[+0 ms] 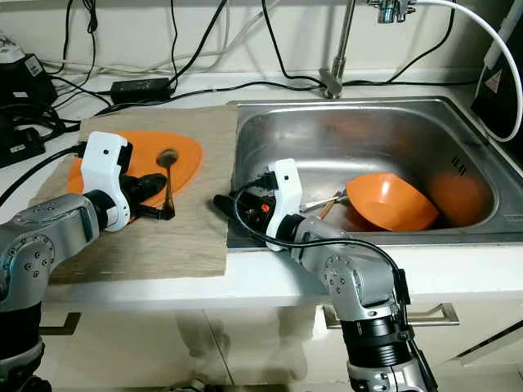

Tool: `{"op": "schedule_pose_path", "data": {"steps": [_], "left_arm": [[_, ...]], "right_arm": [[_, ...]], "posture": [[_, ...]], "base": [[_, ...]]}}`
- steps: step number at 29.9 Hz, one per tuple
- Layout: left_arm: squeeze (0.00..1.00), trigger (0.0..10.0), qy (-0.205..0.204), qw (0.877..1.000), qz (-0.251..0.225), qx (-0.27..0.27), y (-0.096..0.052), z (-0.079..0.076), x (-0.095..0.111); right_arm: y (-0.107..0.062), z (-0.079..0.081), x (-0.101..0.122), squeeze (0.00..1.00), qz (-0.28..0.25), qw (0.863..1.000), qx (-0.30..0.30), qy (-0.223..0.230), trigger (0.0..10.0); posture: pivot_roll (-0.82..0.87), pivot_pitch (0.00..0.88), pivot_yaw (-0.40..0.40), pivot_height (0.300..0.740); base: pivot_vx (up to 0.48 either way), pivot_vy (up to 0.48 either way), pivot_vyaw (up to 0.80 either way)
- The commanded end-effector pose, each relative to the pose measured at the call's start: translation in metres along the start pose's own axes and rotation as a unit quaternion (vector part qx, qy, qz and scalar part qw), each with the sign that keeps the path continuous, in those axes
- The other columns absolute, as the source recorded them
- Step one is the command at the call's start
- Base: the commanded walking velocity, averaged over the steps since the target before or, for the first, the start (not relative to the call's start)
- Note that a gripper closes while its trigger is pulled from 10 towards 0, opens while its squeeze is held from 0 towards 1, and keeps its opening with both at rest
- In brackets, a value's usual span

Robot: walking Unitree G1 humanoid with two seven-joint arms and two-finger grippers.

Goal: Kitchen organization

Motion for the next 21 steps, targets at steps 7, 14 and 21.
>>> {"op": "schedule_pose_path", "data": {"steps": [7,14,21], "left_arm": [[1.0,10.0,0.013,1.0,-0.001,0.01,0.001,0.001,0.002],[1.0,10.0,0.009,1.0,0.004,-0.002,-0.001,-0.003,0.001],[1.0,10.0,0.013,0.999,0.016,-0.025,-0.003,-0.011,-0.003]], "right_arm": [[0.001,-0.001,0.004,0.0,-0.007,1.0,-0.003,-0.003,10.0],[0.0,-0.001,0.004,0.0,-0.007,1.0,-0.004,-0.003,10.0],[0.001,-0.001,0.003,0.0,-0.005,1.0,-0.003,-0.003,10.0]], "posture": [[-0.01,0.0,0.072,0.74],[-0.01,0.0,0.071,0.74],[0.0,0.0,0.068,0.74]], "base": [[0.0,0.0,0.0],[0.0,0.0,0.0],[0.0,0.0,0.0]]}}
Point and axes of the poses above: a point about 5 cm out from each wrist's last joint towards the gripper, its own y axis pointing out of the wrist towards the gripper, its own x axis along the axis of the wrist's last joint, z = x × y, the point moved 2 cm from there along y, pointing out of the wrist towards the gripper, and after that the axes turned 6 degrees about -y, right-handed, at the moved point
